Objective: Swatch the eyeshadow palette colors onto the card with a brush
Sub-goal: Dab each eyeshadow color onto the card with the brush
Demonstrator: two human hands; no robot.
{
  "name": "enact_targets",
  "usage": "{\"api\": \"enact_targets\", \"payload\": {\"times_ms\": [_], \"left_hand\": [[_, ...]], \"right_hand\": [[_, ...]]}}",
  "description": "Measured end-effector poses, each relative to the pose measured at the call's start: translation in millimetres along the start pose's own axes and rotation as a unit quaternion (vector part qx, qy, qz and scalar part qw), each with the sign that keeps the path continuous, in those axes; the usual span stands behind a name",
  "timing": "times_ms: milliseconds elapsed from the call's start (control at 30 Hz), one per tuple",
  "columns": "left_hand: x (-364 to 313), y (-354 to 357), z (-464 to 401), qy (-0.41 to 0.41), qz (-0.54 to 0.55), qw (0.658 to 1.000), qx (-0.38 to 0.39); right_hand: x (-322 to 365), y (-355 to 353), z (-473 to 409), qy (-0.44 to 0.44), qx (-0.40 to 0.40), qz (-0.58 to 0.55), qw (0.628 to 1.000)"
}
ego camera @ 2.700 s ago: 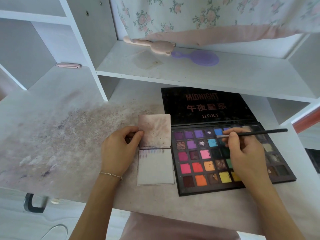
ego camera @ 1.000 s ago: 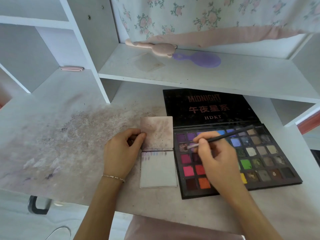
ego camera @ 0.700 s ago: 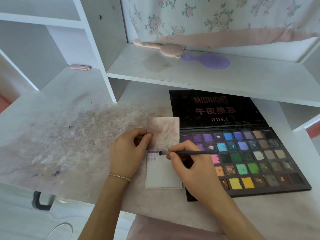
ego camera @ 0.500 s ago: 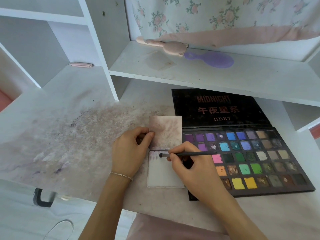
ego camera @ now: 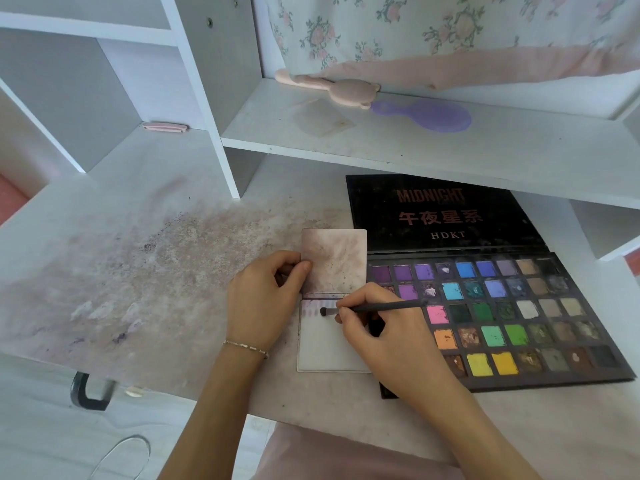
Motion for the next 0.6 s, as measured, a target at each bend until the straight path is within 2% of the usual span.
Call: {"api": "enact_targets", "payload": {"times_ms": [600], "left_hand": [[1.8,0.7,-0.5,-0.005,-0.003,1.000,0.003]], "right_hand": [[-2.5,0.6,-1.4,0.011,-0.005,0.008,1.000]]}}
Point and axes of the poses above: each hand's wrist, its own z-axis away from the middle knuckle, its own y-axis out of the palm, x = y × z, the point moved 2 cm from there along -z, towards the middle knuckle, and after that the axes turned 7 degrees about y, right-handed, at the moved point
